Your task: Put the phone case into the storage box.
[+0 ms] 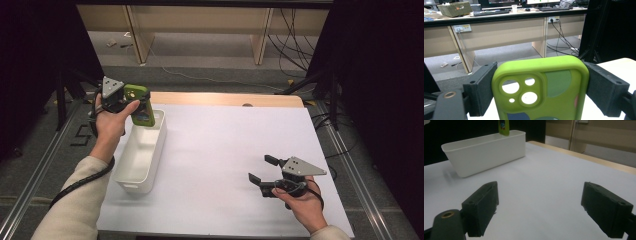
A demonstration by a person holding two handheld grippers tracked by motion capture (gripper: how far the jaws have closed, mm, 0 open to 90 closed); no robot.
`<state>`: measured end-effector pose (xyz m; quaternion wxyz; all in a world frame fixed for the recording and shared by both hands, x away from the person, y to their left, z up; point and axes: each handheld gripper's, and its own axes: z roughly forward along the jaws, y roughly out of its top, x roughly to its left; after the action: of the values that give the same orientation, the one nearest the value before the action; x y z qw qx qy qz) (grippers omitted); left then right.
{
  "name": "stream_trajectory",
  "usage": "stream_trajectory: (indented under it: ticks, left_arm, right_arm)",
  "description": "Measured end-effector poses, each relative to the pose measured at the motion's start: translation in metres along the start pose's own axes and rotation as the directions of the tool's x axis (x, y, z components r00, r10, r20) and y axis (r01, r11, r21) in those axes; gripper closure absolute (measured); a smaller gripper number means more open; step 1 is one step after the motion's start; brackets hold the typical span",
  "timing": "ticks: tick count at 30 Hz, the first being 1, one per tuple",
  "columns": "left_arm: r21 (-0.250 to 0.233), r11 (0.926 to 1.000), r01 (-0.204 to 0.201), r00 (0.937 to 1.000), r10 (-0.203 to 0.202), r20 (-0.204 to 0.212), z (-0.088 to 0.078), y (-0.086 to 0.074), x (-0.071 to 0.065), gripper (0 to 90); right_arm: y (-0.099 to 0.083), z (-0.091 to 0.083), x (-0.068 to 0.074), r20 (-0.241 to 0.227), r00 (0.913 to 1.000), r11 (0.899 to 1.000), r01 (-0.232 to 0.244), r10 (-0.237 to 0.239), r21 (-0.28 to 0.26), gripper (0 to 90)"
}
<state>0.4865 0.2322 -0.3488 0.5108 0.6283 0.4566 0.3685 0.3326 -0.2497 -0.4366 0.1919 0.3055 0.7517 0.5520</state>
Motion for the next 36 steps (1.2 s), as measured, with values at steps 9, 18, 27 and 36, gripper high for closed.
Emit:
stream_trajectory:
  ticks: [9,18,27,36]
  left_arm:
    - [0.003,1.0000,0.000,1.0000,0.000,0.002,0.002,0.000,0.000,16.1]
    - [0.006,1.0000,-0.002,1.0000,0.002,0.004,0.005,0.000,0.000,16.1]
    - [0.010,1.0000,0.000,1.0000,-0.001,0.004,0.008,-0.001,0.001,16.1]
    - [0.014,0.9999,0.001,1.0000,-0.001,0.007,0.010,-0.001,0.000,16.0]
  right_arm:
    - [0.000,0.000,0.000,0.000,1.0000,1.000,-0.002,0.002,0.002,15.5]
    - [0.000,0.000,0.000,-0.001,1.0000,1.000,-0.001,0.001,0.003,15.5]
    - [0.000,0.000,0.000,-0.003,1.0000,1.000,-0.001,0.002,0.001,15.5]
    - [-0.001,0.001,0.000,-0.003,1.0000,1.000,-0.002,0.002,0.003,15.5]
